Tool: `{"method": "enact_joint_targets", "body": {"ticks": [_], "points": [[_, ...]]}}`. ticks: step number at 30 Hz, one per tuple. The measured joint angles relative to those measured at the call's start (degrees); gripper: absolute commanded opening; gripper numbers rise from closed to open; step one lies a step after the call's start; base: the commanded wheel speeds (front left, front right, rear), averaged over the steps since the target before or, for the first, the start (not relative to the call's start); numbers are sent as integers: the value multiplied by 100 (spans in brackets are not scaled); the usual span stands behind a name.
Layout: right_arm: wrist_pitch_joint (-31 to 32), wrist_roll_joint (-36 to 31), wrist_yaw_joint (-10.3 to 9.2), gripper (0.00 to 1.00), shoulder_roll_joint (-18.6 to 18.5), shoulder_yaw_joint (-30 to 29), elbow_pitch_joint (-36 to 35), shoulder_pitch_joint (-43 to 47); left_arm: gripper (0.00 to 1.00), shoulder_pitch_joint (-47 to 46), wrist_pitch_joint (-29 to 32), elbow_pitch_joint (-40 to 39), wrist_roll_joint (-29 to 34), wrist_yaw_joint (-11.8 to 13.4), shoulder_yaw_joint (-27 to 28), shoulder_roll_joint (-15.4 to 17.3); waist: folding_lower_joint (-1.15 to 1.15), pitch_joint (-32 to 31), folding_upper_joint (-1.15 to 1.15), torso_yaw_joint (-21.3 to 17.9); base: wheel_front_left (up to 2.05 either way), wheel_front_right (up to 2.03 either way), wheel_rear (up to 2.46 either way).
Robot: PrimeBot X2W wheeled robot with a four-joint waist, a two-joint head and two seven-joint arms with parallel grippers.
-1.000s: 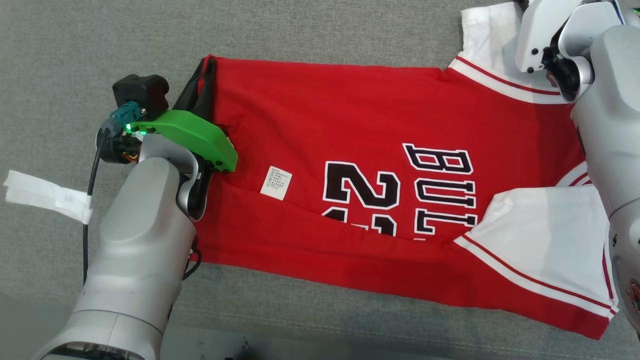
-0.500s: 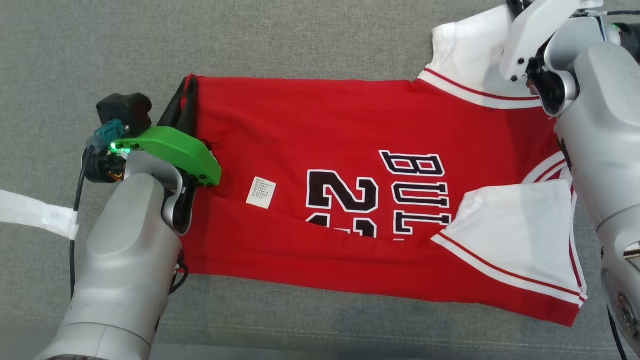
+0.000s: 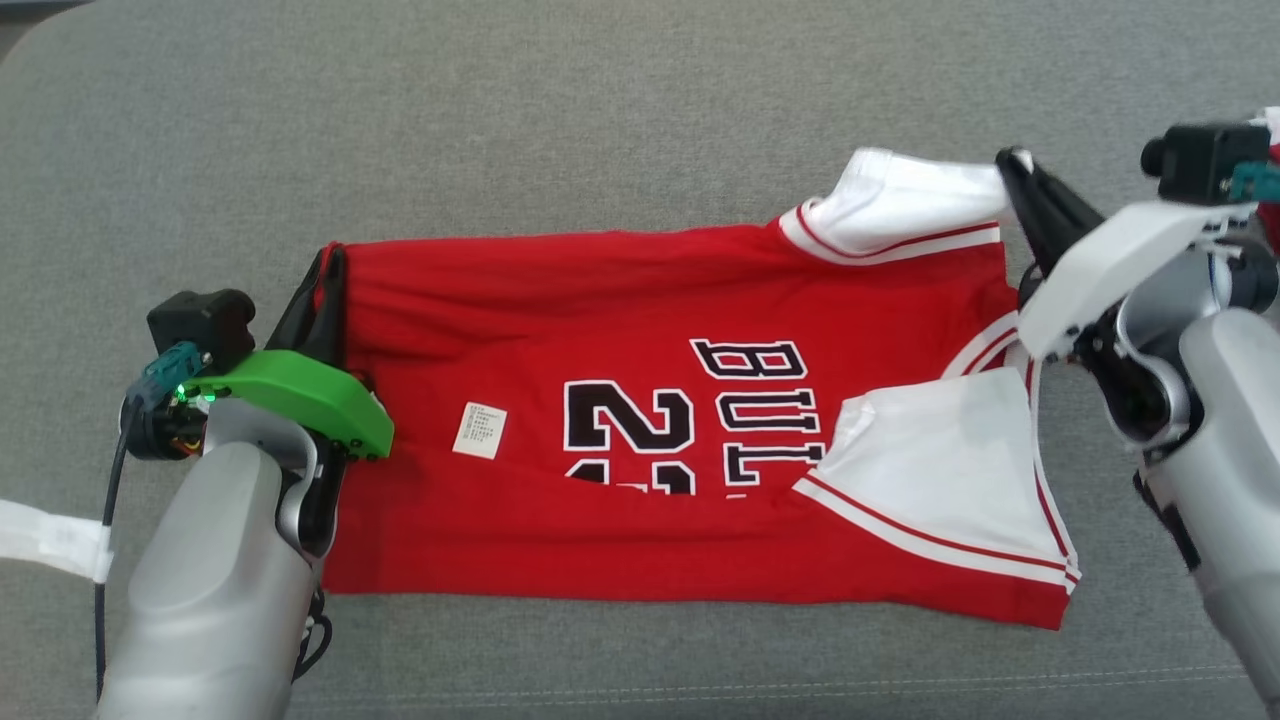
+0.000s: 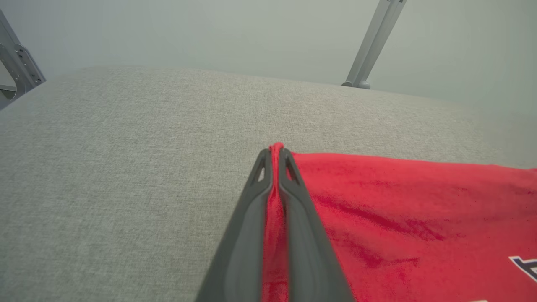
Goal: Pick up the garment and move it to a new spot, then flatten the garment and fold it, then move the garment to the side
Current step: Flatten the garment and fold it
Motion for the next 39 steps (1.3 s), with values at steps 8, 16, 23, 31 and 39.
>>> {"method": "enact_joint_targets", "body": {"ticks": [8, 16, 23, 31, 39], "points": [[54, 24, -2, 0, 278, -483, -1839, 2057, 0, 1100, -5, -903, -51, 34, 318, 240, 0, -403, 0, -331, 0, 0, 0], [188, -305, -2, 0, 921, -849, -2408, 3171, 0, 2252, -5, -1514, -183, 180, 656, 77, 0, -668, 0, -596, 0, 0, 0], [167, -510, -3, 0, 1191, -1005, -2381, 3385, 21, 2594, -5, -1871, -144, 182, 850, -154, 0, -772, 0, -624, 0, 0, 0], [32, -565, -2, 100, 1284, -1179, -2278, 3723, 100, 3199, -5, -2566, -145, 96, 1384, -385, 0, -845, 0, -583, 0, 0, 0], [-125, -751, -3, 100, 1381, -1491, -2185, 4085, 100, 3738, -5, -3009, -29, 91, 1733, -589, 0, -961, 0, -531, 0, 0, 0]]}}
